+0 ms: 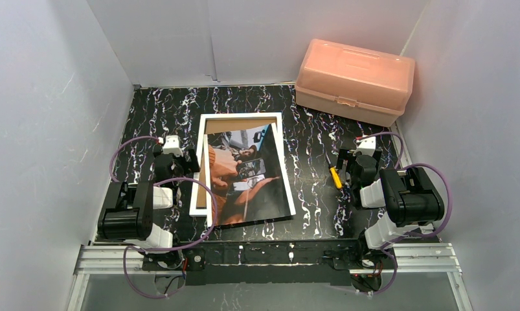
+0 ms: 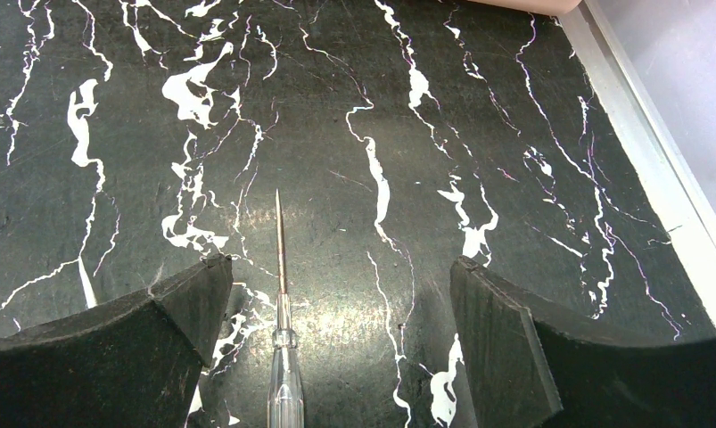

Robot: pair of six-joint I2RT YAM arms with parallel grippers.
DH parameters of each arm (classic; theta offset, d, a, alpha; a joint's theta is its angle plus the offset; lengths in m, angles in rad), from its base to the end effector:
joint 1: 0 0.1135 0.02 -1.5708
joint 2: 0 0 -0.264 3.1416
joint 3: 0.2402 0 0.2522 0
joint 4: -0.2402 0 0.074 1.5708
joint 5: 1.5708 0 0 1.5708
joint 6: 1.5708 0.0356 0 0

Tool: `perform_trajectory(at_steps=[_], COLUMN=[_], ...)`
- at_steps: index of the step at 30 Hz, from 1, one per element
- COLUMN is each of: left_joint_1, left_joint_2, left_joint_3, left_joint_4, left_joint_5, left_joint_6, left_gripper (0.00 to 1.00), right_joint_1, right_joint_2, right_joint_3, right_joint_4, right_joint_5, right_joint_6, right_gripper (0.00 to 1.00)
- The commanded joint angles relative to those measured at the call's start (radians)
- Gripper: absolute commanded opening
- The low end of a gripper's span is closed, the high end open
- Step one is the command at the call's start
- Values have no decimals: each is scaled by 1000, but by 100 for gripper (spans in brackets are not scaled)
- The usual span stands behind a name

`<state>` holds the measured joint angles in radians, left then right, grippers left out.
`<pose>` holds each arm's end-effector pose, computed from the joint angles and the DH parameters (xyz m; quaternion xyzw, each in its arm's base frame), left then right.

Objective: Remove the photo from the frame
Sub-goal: Reset both arms

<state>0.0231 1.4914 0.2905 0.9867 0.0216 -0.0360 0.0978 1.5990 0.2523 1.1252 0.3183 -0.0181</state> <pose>0.2506 0.0050 0.1467 -0.0162 0.7785 -0.0125 0.6274 0.2455 0.0129 0.1282 0.0542 0.7755 -0.0991 0.6212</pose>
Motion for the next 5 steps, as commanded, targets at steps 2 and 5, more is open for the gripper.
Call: perform_trajectory(at_steps=[2, 5], left_joint_1=[-3, -3], left_joint_2=[-3, -10], left_joint_3=[27, 20], left_joint_4=[-6, -6], left_joint_5=[20, 19], left_joint_6=[16, 18], left_gripper=[98, 98], right_joint_1=[-2, -3], right_joint_2=[6, 6], right_joint_3=[24, 24], right_joint_4=[36, 36], right_joint_5=[7, 6], right_joint_6=[-6, -6], right_gripper=[99, 99])
